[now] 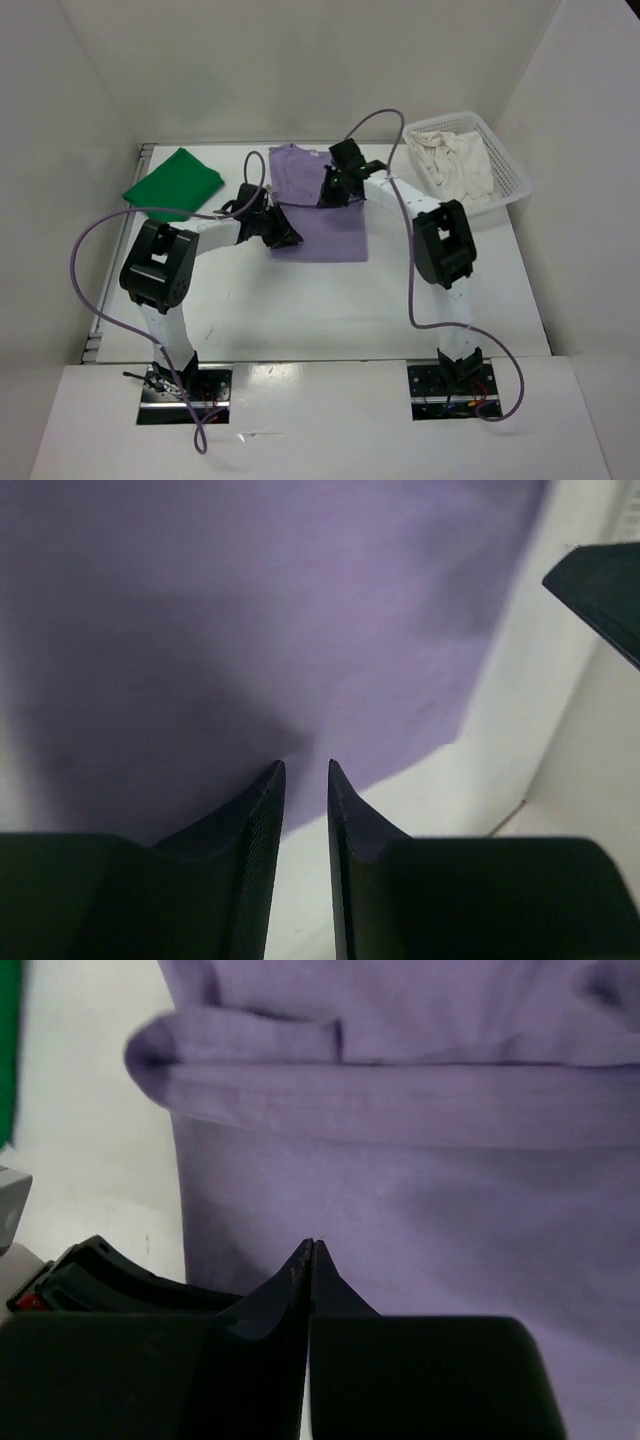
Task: Fold and stack the t-shirts
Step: Fold the folded rectangular tshirt in 1/3 of the way
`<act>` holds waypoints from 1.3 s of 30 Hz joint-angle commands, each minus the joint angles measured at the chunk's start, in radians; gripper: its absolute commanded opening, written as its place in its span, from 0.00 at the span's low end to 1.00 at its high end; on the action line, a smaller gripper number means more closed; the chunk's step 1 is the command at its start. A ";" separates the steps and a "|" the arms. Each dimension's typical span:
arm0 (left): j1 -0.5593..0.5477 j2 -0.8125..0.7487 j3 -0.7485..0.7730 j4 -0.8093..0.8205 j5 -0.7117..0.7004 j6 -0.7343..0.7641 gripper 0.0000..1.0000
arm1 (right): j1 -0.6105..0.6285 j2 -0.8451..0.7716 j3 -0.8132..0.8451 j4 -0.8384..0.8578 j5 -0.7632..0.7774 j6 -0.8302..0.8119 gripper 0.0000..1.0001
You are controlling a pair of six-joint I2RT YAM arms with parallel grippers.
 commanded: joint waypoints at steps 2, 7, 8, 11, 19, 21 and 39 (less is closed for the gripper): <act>0.024 -0.009 -0.076 0.050 -0.016 -0.004 0.31 | 0.010 0.140 0.112 -0.009 -0.091 -0.030 0.00; 0.024 -0.020 -0.158 0.073 -0.048 0.006 0.31 | 0.010 0.249 0.245 -0.044 -0.099 -0.030 0.00; 0.024 -0.005 -0.167 0.073 -0.048 0.006 0.31 | 0.010 0.284 0.260 -0.044 -0.099 -0.030 0.00; 0.024 0.004 -0.196 0.073 -0.048 0.018 0.31 | -0.023 0.352 0.334 -0.044 -0.108 -0.016 0.00; 0.024 -0.106 -0.270 0.015 -0.099 0.062 0.32 | -0.100 0.523 0.699 -0.106 -0.114 0.025 0.00; 0.024 -0.169 -0.270 -0.010 -0.099 0.062 0.38 | -0.109 0.611 0.905 -0.238 -0.126 0.025 0.00; 0.074 -0.402 -0.371 -0.076 -0.084 0.053 0.51 | 0.032 0.016 -0.034 0.016 -0.229 -0.059 0.00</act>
